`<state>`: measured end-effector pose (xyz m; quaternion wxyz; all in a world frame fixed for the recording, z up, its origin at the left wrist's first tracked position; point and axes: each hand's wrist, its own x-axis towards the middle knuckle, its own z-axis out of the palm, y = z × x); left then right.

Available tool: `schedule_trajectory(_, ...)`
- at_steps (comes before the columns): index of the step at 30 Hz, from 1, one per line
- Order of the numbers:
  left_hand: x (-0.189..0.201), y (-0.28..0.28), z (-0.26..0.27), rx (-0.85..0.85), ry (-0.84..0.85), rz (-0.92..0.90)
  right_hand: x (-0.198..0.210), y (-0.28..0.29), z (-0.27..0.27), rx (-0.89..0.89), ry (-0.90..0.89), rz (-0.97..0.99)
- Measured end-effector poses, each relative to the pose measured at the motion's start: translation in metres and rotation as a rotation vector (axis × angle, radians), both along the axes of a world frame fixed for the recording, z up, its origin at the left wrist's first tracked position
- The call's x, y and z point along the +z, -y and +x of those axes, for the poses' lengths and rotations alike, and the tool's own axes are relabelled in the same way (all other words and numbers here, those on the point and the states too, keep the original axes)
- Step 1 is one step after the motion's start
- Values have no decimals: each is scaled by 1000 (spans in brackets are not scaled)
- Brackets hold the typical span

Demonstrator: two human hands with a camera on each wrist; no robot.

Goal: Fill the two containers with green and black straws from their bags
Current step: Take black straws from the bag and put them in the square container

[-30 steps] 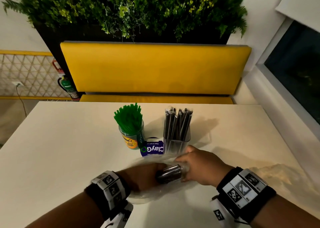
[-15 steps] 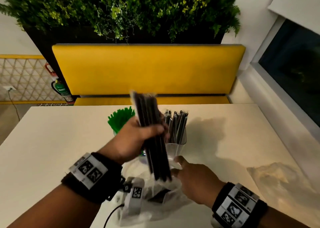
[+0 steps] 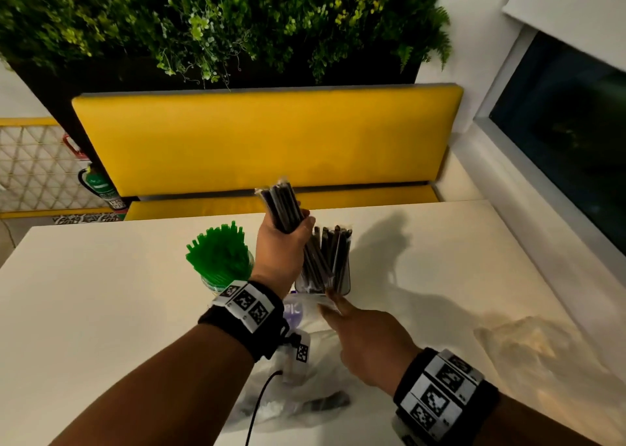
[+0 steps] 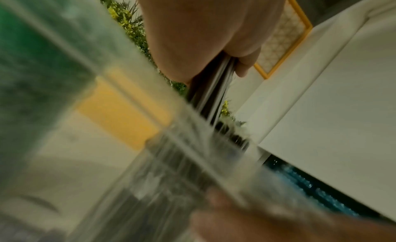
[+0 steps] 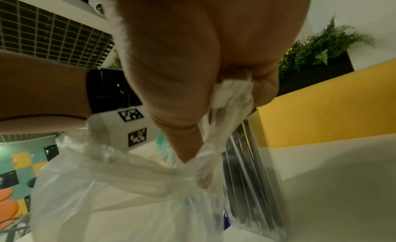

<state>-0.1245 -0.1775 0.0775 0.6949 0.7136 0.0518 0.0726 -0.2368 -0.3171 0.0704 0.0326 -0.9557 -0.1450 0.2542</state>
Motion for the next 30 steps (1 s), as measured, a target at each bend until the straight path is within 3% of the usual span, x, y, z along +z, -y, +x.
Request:
schedule_trajectory(5, -41, -4, -3, -125, -68, 424, -3, 3, 0, -1, 16, 30)
schedule_trajectory(9, -47, -15, -15, -176, -93, 388, -5, 4, 0, -18, 16, 67)
schedule_trajectory(11, -34, -21, -16, -191, -12, 333, -6, 4, 0, -15, 25, 73)
schedule_trajectory(13, -15, -21, -15, -188, 157, 406, -7, 5, 0, -25, 16, 63)
schedule_trajectory(17, 9, -6, -7, -231, 530, 1065, -6, 5, -1, -31, 5, 79)
schedule_trajectory(19, 0, 4, -7, -449, 459, 1354, -4, 5, -1, -32, 7, 78)
schedule_trajectory(21, -17, 3, -9, -635, 307, 1500, 0, 2, 0, -36, 18, 65)
schedule_trajectory(23, -21, -2, -10, -662, 258, 1475, 3, 1, 1, -36, 23, 67)
schedule_trajectory(26, 1, -11, -14, -598, 251, 1247, 4, 4, 2, -41, 16, 74)
schedule_trajectory(28, 23, -23, -28, -471, 371, 1101, 4, 5, 2, -49, 7, 91)
schedule_trajectory(30, 39, -38, -52, -390, 603, 939, 6, 3, 0, -36, 18, 122)
